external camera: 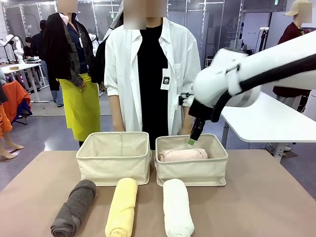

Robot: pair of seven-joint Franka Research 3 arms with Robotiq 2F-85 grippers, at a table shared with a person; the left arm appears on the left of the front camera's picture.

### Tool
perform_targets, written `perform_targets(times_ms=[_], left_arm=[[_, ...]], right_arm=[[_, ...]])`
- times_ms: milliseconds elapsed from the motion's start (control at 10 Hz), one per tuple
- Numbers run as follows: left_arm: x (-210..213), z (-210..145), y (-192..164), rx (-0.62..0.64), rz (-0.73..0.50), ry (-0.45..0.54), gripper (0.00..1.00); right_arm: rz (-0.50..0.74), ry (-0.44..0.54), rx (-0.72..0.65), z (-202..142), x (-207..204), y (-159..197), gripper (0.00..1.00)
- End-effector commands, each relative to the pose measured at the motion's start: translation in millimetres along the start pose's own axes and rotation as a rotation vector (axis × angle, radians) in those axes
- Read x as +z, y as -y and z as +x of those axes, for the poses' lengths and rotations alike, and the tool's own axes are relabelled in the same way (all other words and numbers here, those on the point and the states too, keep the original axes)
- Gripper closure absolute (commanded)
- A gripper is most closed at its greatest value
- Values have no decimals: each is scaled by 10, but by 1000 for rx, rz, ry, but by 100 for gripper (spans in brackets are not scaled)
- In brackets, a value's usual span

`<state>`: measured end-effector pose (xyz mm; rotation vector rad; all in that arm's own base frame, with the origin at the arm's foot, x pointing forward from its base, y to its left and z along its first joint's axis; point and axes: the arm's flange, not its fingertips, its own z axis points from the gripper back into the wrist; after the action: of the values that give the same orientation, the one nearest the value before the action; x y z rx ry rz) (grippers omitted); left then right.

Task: Divide the towels into two baskets.
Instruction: Pick up one hotel-folded towel from the bottom of the table and place it in the Fabric basket indicated by the person.

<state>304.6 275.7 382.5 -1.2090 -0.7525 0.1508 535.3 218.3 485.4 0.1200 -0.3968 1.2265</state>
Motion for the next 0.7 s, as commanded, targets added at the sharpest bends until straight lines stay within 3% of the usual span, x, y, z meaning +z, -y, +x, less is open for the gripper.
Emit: perform_targets(times_ms=[0,100,300,400,600], left_arm=[[29,-5,10,-6,-5,5,0],[29,-5,10,-6,-5,5,0],[29,-5,10,-6,-5,5,0],[29,-5,10,-6,-5,5,0],[29,-5,10,-6,-5,5,0]], right_arm=[[114,118,-222,-626,208,-222,25],[173,174,-398,-976,337,-331,25],[373,345,-628,-1749,437,-421,25],[443,453,-724,-2127,455,-399,25],[564,562,-853,-2831,568,-423,25]])
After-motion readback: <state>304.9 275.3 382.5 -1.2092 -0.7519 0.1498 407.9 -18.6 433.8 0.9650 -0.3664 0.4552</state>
